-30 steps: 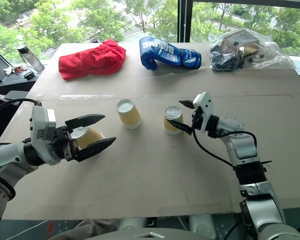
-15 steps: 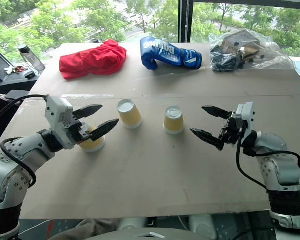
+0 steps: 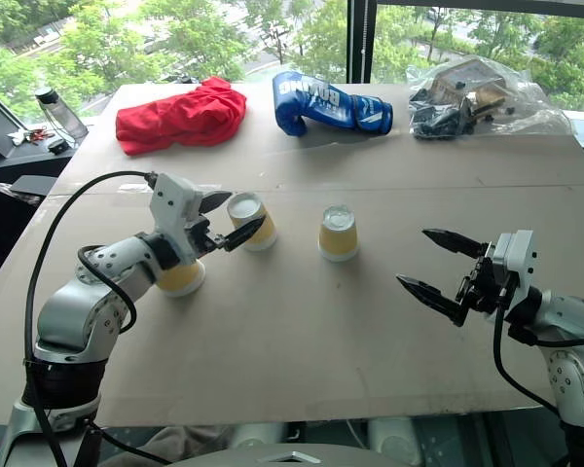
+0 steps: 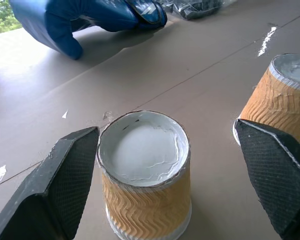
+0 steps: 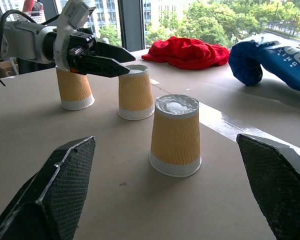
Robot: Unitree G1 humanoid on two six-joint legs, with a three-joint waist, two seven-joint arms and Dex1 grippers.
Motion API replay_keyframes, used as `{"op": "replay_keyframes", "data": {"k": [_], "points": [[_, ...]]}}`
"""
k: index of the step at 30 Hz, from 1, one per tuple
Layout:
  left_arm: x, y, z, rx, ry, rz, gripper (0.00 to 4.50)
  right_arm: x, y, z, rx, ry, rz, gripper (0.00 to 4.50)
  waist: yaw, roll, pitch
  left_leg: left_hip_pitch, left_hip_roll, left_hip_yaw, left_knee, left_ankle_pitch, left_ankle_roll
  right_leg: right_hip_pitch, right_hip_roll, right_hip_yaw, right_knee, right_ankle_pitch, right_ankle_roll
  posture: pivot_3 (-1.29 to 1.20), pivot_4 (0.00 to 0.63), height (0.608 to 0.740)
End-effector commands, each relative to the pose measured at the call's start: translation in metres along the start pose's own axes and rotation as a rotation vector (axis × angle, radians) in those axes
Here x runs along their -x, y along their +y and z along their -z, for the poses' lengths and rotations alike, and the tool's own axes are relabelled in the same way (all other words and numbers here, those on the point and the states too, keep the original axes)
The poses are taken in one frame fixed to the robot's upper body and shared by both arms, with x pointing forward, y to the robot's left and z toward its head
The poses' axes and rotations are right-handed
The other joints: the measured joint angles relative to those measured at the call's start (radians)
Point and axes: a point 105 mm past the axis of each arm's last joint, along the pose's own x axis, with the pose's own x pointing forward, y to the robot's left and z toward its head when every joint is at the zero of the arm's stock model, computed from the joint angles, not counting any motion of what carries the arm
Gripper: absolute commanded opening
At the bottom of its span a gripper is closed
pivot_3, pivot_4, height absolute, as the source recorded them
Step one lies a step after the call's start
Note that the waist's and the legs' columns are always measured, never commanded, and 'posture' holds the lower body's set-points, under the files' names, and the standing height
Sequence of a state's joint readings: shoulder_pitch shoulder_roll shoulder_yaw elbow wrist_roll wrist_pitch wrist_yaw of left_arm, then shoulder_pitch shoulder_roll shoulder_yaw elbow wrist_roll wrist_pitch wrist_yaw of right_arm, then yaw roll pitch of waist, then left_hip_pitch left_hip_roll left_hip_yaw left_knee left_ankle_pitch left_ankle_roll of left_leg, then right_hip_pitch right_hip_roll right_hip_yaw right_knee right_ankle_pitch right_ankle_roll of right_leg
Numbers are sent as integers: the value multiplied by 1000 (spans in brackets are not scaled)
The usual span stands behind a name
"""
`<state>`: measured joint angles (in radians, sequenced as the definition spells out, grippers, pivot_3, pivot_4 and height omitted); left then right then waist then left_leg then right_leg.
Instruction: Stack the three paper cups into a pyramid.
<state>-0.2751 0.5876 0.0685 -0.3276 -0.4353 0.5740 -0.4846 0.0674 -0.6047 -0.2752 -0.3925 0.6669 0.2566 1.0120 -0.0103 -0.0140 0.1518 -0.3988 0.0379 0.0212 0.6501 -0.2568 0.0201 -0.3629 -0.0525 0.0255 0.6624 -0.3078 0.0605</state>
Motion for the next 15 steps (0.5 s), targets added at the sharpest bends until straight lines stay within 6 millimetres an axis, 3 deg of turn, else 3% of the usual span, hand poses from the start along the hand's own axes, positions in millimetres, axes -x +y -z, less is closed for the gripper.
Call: {"op": "replay_keyframes", "data": {"k": [1,15], "points": [[-7,-5,-11,-18,-36,-51,4500,1,-1,-12,50,-32,2,4467,1,0,0,0,0,0,0,0,0,0,0,0,0,0,0,0,150,740],[-25,-6,-1,18,-22,-181,4500,8,-3,-14,53,-31,12,4467,5,0,0,0,0,-1,1,0,0,0,0,0,0,0,0,0,150,740]]}}
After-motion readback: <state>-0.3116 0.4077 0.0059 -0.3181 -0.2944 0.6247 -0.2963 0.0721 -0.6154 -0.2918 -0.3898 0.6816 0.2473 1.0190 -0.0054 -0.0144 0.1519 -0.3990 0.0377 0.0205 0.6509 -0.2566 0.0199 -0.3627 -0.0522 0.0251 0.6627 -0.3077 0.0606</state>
